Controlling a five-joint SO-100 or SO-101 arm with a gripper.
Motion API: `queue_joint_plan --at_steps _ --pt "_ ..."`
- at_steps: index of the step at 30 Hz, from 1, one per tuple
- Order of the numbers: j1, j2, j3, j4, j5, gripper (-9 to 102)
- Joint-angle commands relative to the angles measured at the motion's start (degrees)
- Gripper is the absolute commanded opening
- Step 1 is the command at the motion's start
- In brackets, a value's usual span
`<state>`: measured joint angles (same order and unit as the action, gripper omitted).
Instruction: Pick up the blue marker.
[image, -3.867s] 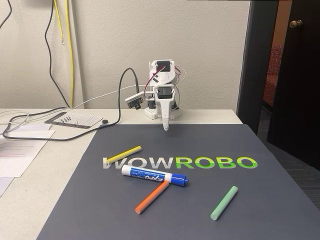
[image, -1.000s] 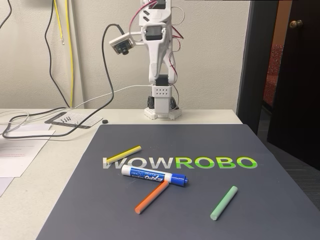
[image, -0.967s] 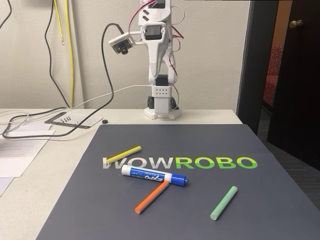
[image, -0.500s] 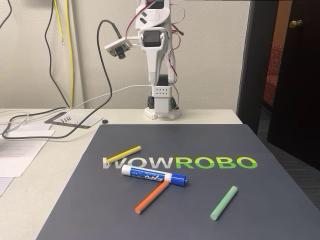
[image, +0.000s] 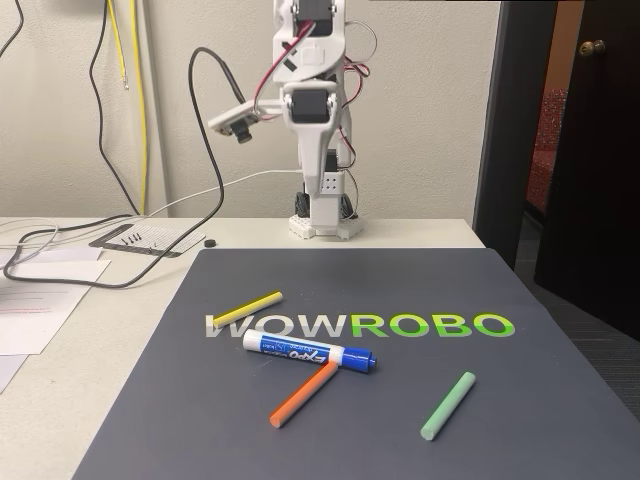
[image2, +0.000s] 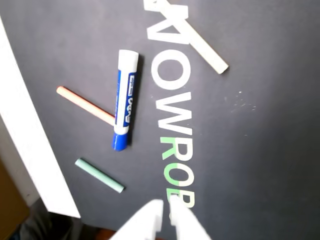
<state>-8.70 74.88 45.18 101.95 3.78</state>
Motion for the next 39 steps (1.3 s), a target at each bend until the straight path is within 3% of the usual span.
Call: queue_joint_plan --at_steps 1,5,32,34,37,39 --pt "-0.4 -7.3 -15.0 5.6 -0.4 0" --pt "-0.4 -12.7 -21.1 7.6 -0.5 1" --pt "1.1 -27.5 -22.1 -7.9 -3.8 14" --pt "1.4 -33.2 -30.7 -5.5 -4.2 14" --pt "1.9 -48.9 -56.8 1.8 -4.9 15" --pt "2.3 -53.9 -63.3 2.3 -5.2 16"
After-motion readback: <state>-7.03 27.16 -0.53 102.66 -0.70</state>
